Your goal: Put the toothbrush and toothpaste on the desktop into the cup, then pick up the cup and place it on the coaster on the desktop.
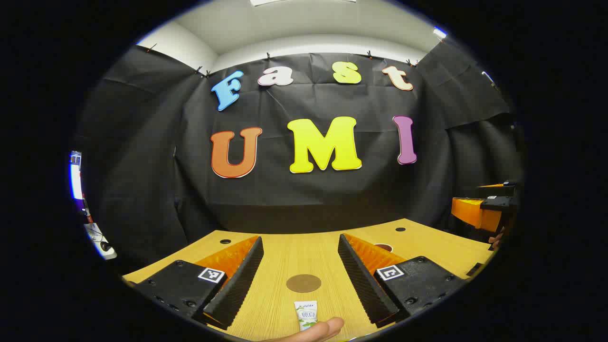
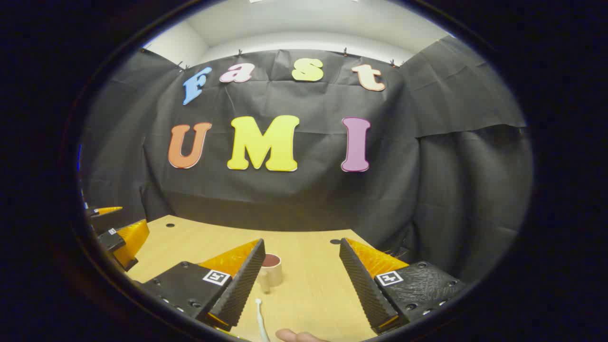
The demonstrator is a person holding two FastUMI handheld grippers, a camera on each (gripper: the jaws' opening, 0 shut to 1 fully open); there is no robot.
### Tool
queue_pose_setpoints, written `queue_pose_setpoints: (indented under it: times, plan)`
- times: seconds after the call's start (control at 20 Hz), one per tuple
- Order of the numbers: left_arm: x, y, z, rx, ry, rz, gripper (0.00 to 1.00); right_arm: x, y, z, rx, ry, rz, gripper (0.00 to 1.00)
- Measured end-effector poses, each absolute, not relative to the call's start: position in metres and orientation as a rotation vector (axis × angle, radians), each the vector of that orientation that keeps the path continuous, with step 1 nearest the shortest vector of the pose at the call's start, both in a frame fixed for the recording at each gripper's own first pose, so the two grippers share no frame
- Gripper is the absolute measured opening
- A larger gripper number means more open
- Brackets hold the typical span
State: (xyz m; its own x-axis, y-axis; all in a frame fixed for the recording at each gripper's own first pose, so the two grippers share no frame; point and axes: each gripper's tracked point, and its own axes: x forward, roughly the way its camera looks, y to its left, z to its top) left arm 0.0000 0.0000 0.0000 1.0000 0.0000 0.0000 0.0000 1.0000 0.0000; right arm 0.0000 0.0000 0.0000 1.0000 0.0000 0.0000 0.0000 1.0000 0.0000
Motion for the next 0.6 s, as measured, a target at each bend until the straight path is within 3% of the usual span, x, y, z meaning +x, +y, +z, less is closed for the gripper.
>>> queue_pose_setpoints:
  times: [0.4,0.6]
  plan:
    - [0.005,0.01,-0.005,-0.009,0.016,0.018,1.0,0.003,0.0,-0.005,-0.008,0.022,-0.001,0.93]
    - [0.005,0.009,-0.005,-0.011,0.018,0.014,1.0,0.004,0.001,-0.007,-0.017,0.029,-0.002,0.97]
